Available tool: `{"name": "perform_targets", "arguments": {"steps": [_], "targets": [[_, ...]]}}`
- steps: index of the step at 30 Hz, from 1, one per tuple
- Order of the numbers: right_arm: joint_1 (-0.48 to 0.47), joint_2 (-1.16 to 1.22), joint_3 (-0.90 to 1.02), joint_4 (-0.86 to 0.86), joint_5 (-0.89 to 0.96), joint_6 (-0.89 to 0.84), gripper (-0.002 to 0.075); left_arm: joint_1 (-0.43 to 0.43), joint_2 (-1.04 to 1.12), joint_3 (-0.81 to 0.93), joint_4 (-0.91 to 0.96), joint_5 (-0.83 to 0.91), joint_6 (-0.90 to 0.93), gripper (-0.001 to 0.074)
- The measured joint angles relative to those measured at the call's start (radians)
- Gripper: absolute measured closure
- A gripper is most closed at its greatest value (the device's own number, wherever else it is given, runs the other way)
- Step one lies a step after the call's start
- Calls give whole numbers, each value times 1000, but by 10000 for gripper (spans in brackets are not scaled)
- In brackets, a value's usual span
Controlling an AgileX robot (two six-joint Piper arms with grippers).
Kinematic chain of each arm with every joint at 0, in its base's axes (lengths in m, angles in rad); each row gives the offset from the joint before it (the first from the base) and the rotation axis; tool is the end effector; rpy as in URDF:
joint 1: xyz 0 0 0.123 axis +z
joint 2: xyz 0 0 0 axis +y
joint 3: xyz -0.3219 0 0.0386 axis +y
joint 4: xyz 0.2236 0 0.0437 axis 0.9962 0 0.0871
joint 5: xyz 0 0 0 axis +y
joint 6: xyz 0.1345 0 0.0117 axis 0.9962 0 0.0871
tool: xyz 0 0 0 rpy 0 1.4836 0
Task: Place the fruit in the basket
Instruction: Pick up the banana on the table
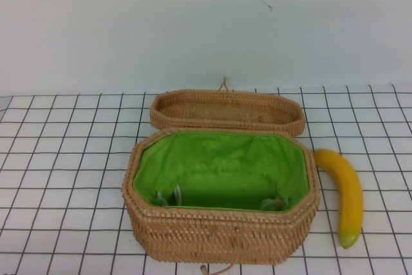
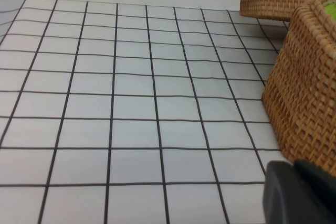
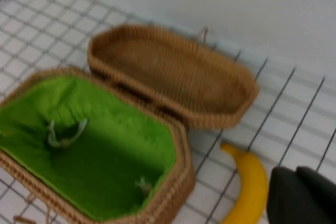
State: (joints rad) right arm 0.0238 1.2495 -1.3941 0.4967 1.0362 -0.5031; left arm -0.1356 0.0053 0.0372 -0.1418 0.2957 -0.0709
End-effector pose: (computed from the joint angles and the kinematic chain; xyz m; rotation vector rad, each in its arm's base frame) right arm 0.2389 0.0611 0.4324 -0.4995 2.2103 0.3778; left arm 0.0332 -0.0102 0.1643 -0.0356 1.8273 -0.2792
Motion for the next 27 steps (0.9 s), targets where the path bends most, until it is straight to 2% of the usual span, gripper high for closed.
{"name": "perform_targets", "arguments": {"steps": [5,11,14,19,22,24,27], "targets": [[37,98,0,-237,76,214,724,0,0,0,0,0,0,735],[199,184,0,-505,98,440,724,0,0,0,0,0,0,735],[243,228,0,-497,98,532,724,0,0,0,0,0,0,735],[251,317,0,-398,88,566,706,0,0,0,0,0,0,735],[251,367,0,-374,88,584,613,0,0,0,0,0,0,735],[251,397,0,-356,88,584,483,0,0,0,0,0,0,735],[251,445,0,-350,63,584,247,0,0,0,0,0,0,735]]}}
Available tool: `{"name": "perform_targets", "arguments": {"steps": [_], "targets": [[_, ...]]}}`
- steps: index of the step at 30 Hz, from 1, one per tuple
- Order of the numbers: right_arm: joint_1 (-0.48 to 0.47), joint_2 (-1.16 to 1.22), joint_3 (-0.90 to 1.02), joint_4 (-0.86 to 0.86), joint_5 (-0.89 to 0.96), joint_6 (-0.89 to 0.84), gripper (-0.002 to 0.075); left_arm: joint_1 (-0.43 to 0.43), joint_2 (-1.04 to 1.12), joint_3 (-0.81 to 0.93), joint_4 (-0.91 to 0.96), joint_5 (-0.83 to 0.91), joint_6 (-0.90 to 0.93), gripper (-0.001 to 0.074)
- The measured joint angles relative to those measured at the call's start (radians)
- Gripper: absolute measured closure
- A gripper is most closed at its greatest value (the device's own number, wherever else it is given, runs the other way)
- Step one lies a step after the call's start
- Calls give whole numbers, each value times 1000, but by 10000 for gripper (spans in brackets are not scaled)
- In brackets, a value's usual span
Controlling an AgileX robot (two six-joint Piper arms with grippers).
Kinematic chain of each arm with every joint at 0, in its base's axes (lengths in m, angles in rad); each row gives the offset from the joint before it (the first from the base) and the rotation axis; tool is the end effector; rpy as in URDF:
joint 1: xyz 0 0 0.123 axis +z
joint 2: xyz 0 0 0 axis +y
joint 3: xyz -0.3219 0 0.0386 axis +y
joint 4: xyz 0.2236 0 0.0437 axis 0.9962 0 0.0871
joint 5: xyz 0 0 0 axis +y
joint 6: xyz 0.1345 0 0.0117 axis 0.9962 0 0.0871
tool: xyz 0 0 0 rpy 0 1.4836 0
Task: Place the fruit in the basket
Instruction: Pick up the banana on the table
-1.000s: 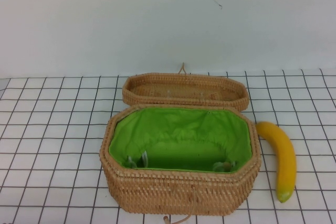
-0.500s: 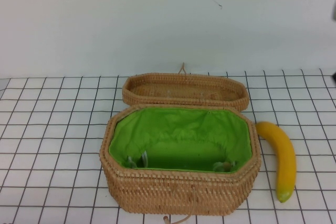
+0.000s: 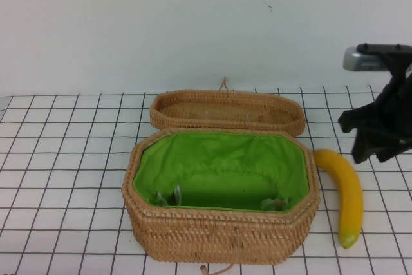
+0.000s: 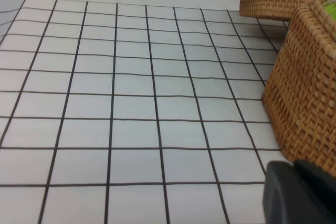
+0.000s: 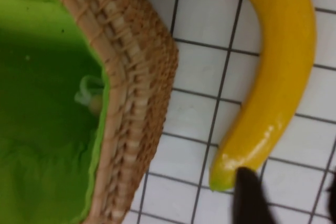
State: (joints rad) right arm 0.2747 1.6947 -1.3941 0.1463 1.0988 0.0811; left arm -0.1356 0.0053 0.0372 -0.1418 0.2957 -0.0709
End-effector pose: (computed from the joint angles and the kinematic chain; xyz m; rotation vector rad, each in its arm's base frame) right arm 0.3219 0.1089 0.2839 -0.2086 2.8927 0.2653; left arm 0.0332 -0.0102 0.1643 -0.0356 1.8273 -0.2792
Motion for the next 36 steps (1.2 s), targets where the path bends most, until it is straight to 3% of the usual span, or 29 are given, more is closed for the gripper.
{"name": "perform_targets", "arguments": {"steps": [2,3,19,23,30,36], "targets": [[0,29,0,0,-23,2,126,0,0,0,0,0,0,735],[0,41,0,-2,-31,10,106,0,0,0,0,0,0,734],[0,258,0,-63,-134,77,129,0,0,0,0,0,0,735],[0,299,0,-67,-137,78,267,0,0,0,0,0,0,735],[-4,303,-4,-109,-73,67,705,0,0,0,0,0,0,735],[-4,200,-61,-214,-47,114,727,0,0,0,0,0,0,735]]}}
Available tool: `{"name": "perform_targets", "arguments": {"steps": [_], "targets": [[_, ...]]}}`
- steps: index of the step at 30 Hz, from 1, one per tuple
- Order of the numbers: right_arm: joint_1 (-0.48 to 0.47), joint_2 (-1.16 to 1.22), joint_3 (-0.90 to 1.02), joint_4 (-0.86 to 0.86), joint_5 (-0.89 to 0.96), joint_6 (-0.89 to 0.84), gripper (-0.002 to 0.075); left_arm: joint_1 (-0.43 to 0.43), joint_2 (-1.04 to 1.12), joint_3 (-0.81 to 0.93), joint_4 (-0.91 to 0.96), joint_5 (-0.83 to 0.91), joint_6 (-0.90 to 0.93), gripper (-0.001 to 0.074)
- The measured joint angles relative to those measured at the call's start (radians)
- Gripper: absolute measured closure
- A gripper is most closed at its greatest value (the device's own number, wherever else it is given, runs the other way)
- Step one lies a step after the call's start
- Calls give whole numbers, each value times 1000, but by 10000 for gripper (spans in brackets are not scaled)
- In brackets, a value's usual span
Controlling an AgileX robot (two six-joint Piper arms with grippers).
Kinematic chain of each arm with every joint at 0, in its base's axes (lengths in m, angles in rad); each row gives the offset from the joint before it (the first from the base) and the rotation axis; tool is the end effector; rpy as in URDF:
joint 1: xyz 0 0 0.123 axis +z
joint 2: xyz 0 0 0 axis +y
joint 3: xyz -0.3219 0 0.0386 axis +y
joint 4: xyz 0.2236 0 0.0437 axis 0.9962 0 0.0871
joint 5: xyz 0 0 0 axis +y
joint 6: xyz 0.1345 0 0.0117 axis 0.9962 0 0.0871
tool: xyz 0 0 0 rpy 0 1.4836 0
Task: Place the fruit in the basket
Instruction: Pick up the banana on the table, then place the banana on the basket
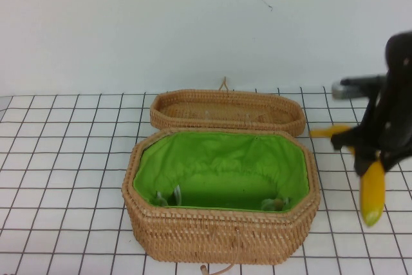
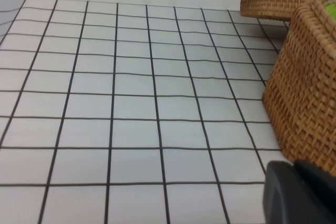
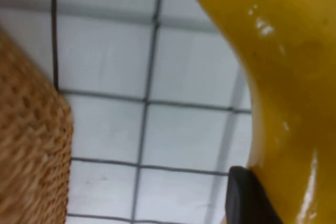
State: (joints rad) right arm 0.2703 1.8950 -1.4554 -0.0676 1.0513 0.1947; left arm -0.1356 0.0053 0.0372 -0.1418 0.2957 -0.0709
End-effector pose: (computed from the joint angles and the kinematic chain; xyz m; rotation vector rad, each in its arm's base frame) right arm 0.3708 0.0945 0.2273 -0.1545 2.9607 -0.0315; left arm 0.0332 -0.0102 0.1643 -0.0356 1.8273 -0.2792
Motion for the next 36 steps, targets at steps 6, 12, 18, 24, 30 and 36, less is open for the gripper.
{"name": "perform_targets", "arguments": {"steps": [6,12,18,24,30,36], "targets": [[2,-112,-191,-33,95,-5,727,0,0,0,0,0,0,735],[12,-144,-424,112,206,-143,727,0,0,0,0,0,0,735],[128,-140,-487,234,195,-421,727,0,0,0,0,0,0,735],[248,-72,-485,227,193,-682,727,0,0,0,0,0,0,735],[313,45,-485,229,227,-808,726,0,0,0,0,0,0,735],[354,140,-485,240,256,-814,703,0,0,0,0,0,0,735]]}}
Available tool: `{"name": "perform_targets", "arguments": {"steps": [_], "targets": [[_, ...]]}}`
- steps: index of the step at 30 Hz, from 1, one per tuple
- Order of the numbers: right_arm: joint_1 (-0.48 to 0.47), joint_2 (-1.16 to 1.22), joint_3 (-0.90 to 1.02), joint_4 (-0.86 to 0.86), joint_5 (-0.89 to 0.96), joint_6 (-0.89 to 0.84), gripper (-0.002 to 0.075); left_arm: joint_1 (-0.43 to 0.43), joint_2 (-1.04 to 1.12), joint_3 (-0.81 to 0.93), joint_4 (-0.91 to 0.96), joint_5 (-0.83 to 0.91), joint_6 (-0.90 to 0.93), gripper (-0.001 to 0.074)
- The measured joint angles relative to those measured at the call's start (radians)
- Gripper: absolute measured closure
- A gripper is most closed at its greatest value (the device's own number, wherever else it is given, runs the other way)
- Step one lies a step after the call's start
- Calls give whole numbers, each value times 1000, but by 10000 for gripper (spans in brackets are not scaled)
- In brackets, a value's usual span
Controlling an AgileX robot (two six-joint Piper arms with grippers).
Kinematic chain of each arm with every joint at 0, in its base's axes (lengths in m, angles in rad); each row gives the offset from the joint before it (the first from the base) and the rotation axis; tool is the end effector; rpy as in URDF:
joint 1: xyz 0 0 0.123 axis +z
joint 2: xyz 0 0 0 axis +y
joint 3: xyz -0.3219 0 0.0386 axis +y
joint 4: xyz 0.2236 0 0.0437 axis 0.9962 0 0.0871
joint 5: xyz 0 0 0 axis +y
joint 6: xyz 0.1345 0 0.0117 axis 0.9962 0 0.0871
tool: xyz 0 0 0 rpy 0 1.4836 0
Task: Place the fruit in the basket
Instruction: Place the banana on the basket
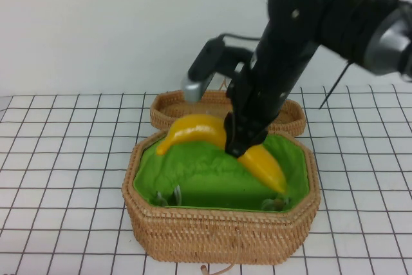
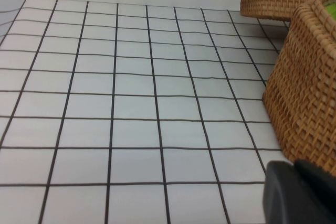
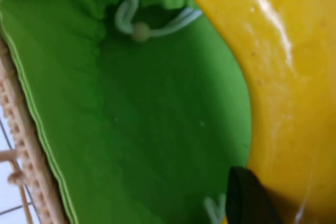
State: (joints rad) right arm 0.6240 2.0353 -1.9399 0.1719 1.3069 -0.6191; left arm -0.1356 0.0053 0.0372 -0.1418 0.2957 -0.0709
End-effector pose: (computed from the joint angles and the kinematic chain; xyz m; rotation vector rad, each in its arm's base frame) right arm 0.3437 0.2749 0.2870 -1.6473 2.3581 0.2485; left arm 0.0332 -0.0102 0.1643 -0.0356 1.8273 -0.2792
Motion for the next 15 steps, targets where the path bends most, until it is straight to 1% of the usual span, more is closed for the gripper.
{"name": "perform_targets", "arguments": {"steps": [1,3,4,9,10,11,12,15], "targets": [[-1,15,0,11,0,9,685,0,0,0,0,0,0,735],[-1,34,0,45,0,9,609,0,0,0,0,0,0,735],[-1,37,0,50,0,11,550,0,0,0,0,0,0,735],[-1,42,-2,8,-2,109,172,0,0,0,0,0,0,735],[-5,37,-2,8,-2,117,130,0,0,0,0,0,0,735],[-8,30,-2,8,-2,131,97,0,0,0,0,0,0,735],[-11,19,-2,8,-2,134,85,0,0,0,0,0,0,735],[-22,-22,-2,9,0,143,96,0,0,0,0,0,0,734]]}}
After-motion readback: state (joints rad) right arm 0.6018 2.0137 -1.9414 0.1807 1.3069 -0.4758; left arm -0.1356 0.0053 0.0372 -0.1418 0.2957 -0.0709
